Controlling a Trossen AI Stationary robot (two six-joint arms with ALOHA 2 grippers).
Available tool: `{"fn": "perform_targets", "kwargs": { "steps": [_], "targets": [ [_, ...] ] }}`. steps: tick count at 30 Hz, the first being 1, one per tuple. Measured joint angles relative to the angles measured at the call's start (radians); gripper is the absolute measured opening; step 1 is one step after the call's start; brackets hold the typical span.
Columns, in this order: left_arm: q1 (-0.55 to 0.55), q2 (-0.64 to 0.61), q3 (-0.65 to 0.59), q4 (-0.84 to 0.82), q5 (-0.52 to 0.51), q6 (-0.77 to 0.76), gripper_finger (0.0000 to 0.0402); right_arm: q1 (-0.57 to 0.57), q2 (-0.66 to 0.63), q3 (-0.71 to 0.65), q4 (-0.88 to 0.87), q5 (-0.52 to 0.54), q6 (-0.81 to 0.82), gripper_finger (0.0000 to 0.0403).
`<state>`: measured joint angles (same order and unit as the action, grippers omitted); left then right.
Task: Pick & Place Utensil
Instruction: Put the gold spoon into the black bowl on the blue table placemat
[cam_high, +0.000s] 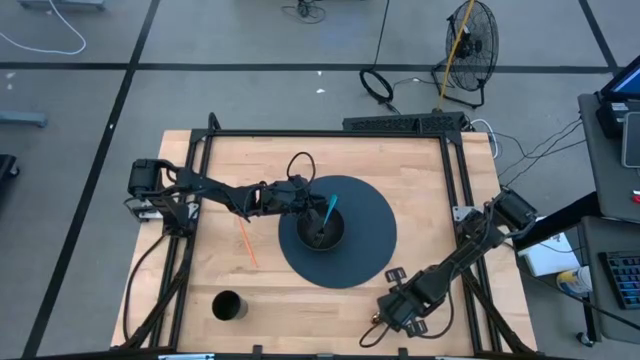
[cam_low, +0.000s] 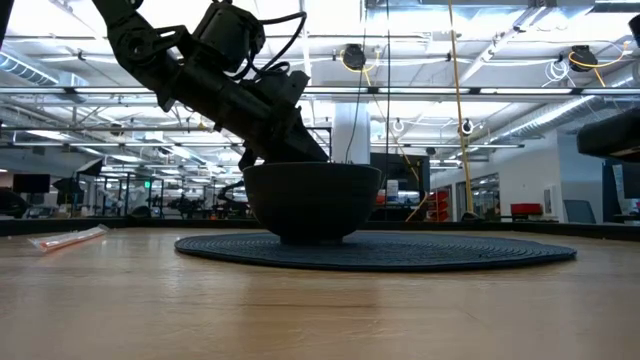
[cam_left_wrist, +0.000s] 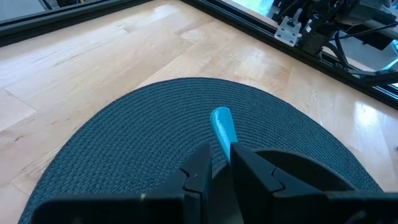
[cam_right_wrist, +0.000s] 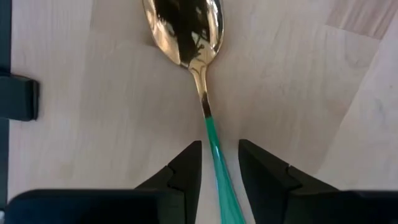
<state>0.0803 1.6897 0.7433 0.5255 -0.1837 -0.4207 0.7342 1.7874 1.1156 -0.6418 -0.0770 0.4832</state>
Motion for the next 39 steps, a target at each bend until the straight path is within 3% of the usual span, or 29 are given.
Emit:
{"fn": "perform_targets", "kwargs": {
  "steps": [7,14,28,35,39],
  "targets": [
    [0.0,0.0,0.0,-0.005,0.001,0.001,0.0063,0.014,0.027,-0.032,0.026,0.009,0.013,0.0078],
    [0.0,0.0,0.0,-0.004,0.004,0.0,0.0063,0.025,0.029,-0.034,-0.005,0.032,-0.042,0.001],
    [0.0,0.0,0.0,-0.005,0.004,0.0,0.0063,0.013,0.026,-0.035,-0.171,0.102,-0.111,0.0004],
    [0.0,0.0,0.0,-0.005,0.004,0.0,0.0063,-0.026,-0.043,-0.043,-0.252,0.138,0.046,0.0003],
    [-0.004,0.0,0.0,-0.002,0.004,-0.001,0.0063,-0.065,-0.098,-0.04,-0.322,0.189,0.248,0.0003]
  ]
}}
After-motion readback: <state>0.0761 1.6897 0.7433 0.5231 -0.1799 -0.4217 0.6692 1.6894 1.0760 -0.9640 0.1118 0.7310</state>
